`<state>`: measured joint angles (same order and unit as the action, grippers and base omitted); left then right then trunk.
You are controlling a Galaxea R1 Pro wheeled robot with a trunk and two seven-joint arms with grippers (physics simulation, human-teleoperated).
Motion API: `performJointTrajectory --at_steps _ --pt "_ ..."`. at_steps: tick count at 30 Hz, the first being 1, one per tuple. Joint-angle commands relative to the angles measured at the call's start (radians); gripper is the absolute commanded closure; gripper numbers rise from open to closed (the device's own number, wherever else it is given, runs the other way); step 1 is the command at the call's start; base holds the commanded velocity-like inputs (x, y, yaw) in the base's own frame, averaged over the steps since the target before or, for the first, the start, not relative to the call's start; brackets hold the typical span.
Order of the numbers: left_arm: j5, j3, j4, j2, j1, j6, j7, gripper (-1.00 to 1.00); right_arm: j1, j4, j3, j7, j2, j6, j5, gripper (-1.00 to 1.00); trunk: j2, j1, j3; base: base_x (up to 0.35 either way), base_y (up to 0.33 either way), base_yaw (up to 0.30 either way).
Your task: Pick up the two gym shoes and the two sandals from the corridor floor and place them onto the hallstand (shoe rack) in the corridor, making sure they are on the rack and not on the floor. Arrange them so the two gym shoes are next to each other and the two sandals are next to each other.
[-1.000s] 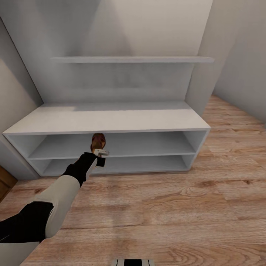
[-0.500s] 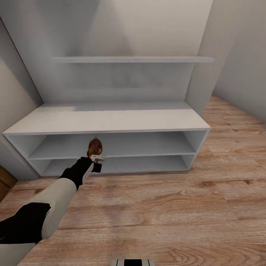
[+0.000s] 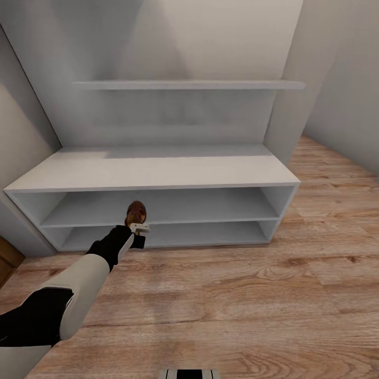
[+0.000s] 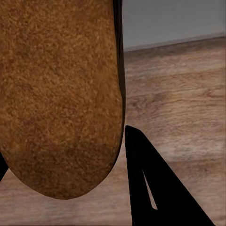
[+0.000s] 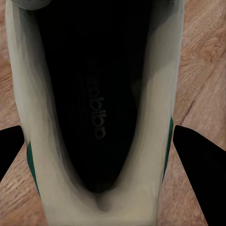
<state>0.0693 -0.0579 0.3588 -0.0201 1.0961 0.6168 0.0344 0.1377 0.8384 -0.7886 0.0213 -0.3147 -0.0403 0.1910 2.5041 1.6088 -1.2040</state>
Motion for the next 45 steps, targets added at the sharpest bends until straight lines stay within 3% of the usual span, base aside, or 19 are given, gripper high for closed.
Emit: performJointTrajectory --at_steps 1,21,45 --pt "0.01 -0.004 0.002 0.0 -0.001 0.006 -0.003 1.0 0.0 0.001 -0.001 0.003 0.0 -0.004 0.01 1.0 0.0 0.0 -0.001 0.0 0.0 0.0" --pt "0.011 -0.004 -0.007 0.005 -0.005 0.006 -0.001 1.0 0.0 0.002 -0.001 0.003 0.0 -0.004 0.01 1.0 0.0 0.0 -0.001 0.26 0.066 0.0" --pt "0.006 -0.003 -0.023 0.004 -0.022 0.003 -0.002 1.0 0.0 0.002 -0.001 0.004 0.0 -0.004 0.01 1.0 0.0 0.0 -0.001 0.103 0.012 0.0"
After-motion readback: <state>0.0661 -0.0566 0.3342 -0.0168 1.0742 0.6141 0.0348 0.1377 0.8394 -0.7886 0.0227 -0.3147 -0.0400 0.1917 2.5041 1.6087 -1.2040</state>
